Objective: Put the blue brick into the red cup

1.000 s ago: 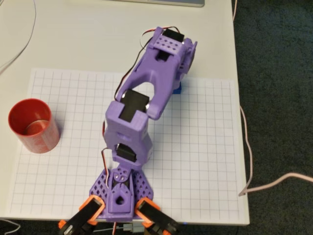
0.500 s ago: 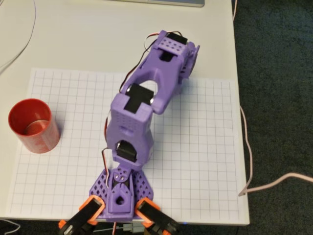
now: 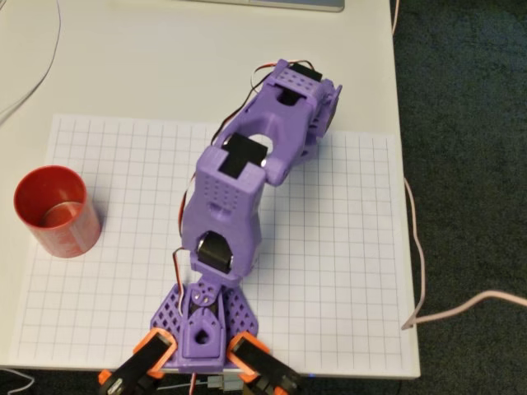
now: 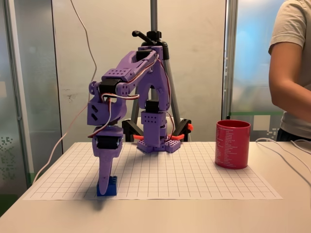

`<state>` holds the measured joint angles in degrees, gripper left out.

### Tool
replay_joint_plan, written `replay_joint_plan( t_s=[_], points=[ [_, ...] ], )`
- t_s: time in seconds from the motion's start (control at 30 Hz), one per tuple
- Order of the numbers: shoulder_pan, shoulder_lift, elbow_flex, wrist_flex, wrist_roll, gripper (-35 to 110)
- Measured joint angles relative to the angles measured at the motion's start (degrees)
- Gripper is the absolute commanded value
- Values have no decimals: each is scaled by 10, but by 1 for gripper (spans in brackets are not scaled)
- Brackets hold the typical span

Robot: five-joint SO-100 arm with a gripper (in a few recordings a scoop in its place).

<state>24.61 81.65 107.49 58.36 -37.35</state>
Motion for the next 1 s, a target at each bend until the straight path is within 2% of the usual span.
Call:
replay_joint_plan(
  t_s=[0.33, 0.6, 0.77, 1.0],
  points=[
    [-1, -10, -11, -19, 12, 0],
    [9, 59, -33, -25, 96, 0],
    [-109, 166, -36, 15, 158, 0],
    [-406, 260, -69, 113, 276, 0]
  ],
)
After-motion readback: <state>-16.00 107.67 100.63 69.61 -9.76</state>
